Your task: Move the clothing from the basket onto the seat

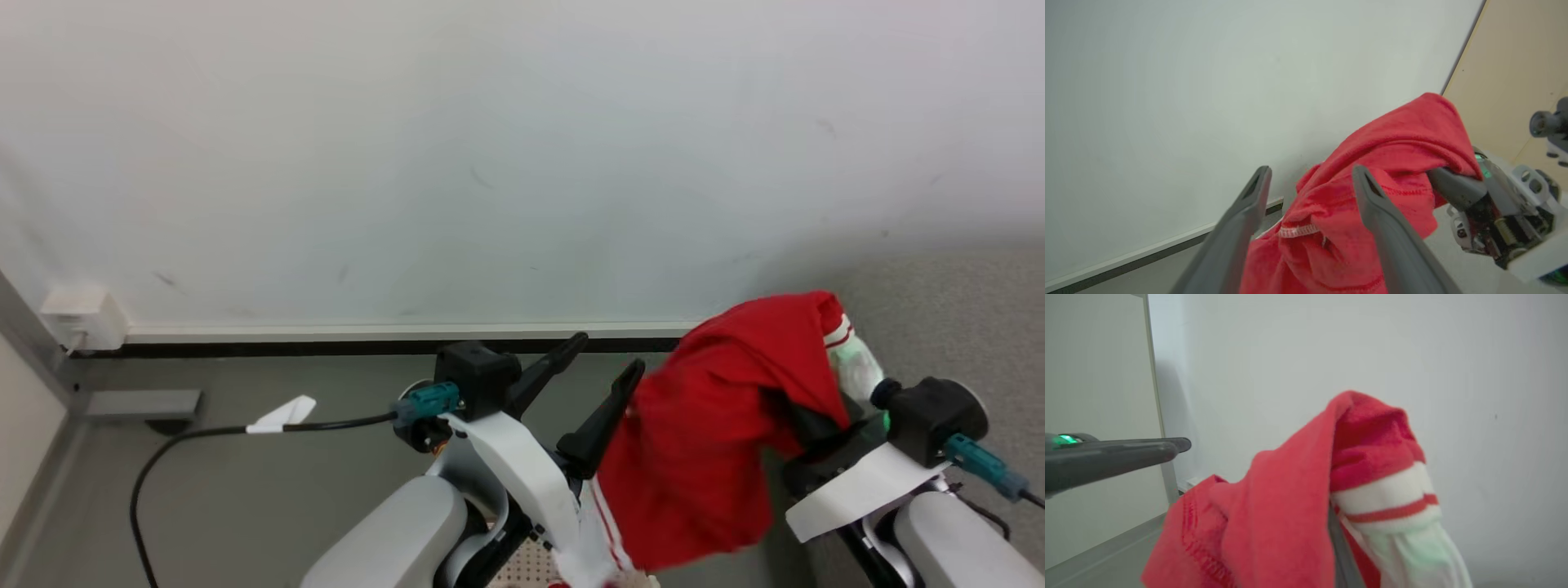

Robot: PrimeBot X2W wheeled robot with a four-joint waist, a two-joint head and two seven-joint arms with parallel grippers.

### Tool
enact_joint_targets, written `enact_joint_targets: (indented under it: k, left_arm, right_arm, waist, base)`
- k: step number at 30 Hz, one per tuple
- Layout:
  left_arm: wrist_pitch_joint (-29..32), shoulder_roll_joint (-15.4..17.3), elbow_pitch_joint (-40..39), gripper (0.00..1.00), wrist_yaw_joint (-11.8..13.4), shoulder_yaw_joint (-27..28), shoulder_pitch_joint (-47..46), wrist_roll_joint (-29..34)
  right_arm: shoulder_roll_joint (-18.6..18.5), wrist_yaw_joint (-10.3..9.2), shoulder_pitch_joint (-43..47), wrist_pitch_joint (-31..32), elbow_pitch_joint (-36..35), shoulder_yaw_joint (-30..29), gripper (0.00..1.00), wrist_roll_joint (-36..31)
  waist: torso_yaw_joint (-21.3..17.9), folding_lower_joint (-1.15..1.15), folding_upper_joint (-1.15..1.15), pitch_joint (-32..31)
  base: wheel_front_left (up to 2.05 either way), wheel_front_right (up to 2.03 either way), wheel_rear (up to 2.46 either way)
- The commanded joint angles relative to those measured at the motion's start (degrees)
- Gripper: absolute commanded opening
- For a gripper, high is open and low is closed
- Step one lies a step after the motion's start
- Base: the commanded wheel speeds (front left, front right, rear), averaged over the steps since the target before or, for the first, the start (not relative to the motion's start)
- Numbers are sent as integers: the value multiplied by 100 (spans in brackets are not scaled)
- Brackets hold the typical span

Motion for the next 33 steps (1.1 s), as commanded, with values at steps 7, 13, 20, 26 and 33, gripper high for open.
enact_joint_targets:
  k: [7,13,20,26,33]
  left_arm:
    - [-195,157,-89,100,2,-79,227,88]
    - [-303,251,-126,100,-7,-89,135,188]
    - [-385,323,-125,100,-1,-92,63,242]
    - [-416,438,-121,100,53,-93,-12,356]
    - [-396,491,-41,100,103,-187,-62,458]
  right_arm:
    - [-335,-14,125,1,-369,-561,0,-263]
    - [-537,-14,116,1,-768,-988,0,-435]
    - [-685,-14,210,1,-1233,-1523,0,-534]
    - [-688,-14,419,2,-1575,-1819,0,-619]
    - [-663,-14,703,2,-1773,-2034,0,-722]
  waist:
    - [-781,0,0,85]
    - [-1482,0,0,199]
    - [-2307,0,0,325]
    - [-2829,0,0,441]
    - [-3060,0,0,590]
  base:
    - [0,0,0]
    - [0,0,0]
    - [0,0,0]
    - [0,0,0]
    - [0,0,0]
